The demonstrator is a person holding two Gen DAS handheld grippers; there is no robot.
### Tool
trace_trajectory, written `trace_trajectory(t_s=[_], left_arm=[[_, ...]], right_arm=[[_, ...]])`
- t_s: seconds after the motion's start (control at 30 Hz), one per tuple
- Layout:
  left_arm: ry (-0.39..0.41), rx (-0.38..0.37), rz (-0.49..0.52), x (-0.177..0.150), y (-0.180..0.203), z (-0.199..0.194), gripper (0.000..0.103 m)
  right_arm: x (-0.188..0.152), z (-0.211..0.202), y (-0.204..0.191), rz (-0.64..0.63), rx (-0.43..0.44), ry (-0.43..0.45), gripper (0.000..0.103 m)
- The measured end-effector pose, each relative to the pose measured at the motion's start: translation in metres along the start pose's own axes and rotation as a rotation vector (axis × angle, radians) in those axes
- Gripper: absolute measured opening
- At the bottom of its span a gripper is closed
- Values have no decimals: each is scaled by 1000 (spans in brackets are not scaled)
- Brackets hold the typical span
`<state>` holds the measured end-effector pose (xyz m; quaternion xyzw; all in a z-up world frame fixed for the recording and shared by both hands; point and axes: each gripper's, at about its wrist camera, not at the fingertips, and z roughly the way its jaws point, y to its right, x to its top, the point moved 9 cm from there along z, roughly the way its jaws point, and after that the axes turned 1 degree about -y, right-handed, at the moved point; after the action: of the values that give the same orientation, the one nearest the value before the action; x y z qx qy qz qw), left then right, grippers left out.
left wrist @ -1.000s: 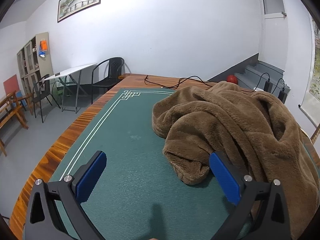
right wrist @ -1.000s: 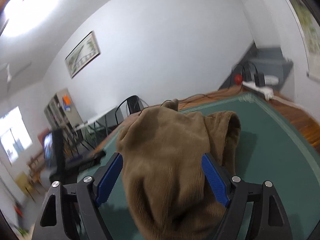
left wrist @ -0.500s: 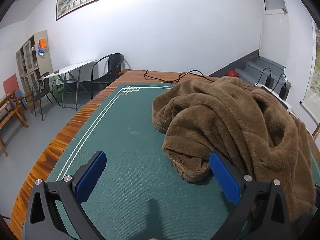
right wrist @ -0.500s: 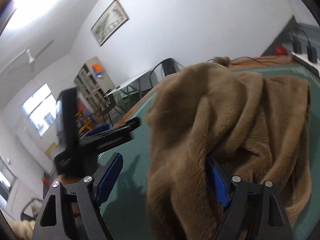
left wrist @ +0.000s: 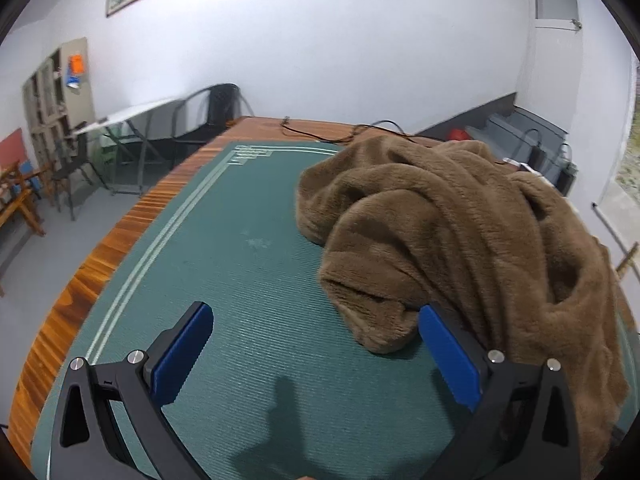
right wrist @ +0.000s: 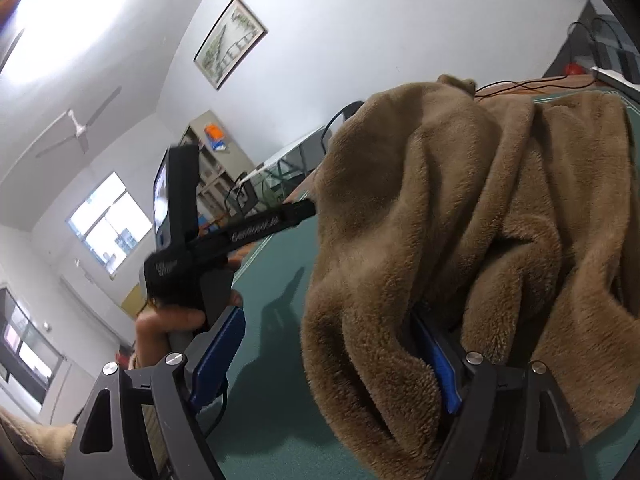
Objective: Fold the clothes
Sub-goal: 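Close the left gripper on the blanket while the right gripper keeps holding it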
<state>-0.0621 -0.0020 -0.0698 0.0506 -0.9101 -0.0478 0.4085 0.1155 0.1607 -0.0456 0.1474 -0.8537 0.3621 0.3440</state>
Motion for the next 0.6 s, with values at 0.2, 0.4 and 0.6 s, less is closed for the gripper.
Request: trace_trajectory(t_s=[0.2,0.4,0.6], left_arm=[[-19,-246,-89,13,7,-28,103],[-2,-261,97,22,56,-49,103],[-35,-189,247,25,94,-26,103]], right_arm=[[-17,13,-29,-112,-14,-75,92],[-29,20,-42,-155,-22,-126,94],[-37,17,-58,-143,30,-138,95]])
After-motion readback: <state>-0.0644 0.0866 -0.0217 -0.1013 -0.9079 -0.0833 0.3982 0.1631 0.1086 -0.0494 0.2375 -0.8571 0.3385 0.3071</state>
